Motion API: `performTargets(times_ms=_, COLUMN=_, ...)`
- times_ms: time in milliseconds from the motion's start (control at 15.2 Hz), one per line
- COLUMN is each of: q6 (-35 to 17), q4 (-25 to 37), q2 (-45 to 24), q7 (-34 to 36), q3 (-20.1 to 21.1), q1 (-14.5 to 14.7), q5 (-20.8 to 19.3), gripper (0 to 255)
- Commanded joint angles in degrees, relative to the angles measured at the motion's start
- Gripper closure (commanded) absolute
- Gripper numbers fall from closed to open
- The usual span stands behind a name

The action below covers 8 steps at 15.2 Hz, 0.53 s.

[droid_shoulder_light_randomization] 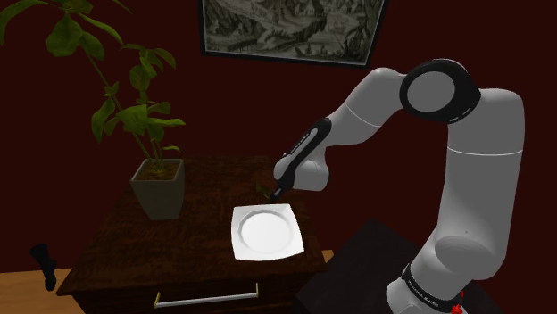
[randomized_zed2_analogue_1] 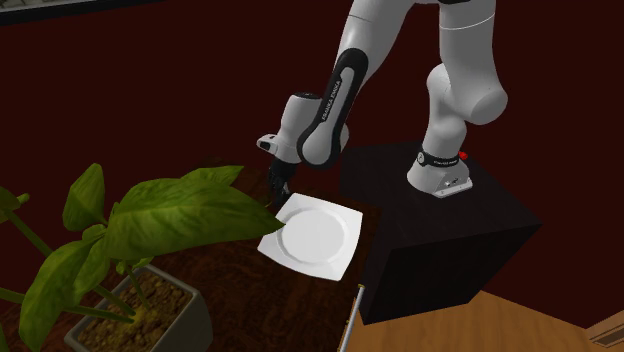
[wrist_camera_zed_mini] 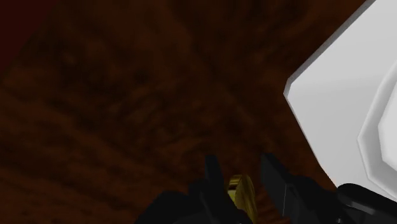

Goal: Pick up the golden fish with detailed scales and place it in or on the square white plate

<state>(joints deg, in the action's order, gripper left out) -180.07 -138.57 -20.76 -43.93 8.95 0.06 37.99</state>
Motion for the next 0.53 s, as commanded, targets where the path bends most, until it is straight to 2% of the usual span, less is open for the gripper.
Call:
performTargets(times_ms=0, q6=0.1, q4=-0.1, q2=0.0, q7=0.0, q3=0.0, q1=0.0, q5=0.0, gripper=255)
performTargets(times_ms=462, q6=0.0, q4=0.0, q2=-0.2, q7=0.0, q3=0.0, q1=0.0, q5=0.0, gripper=255)
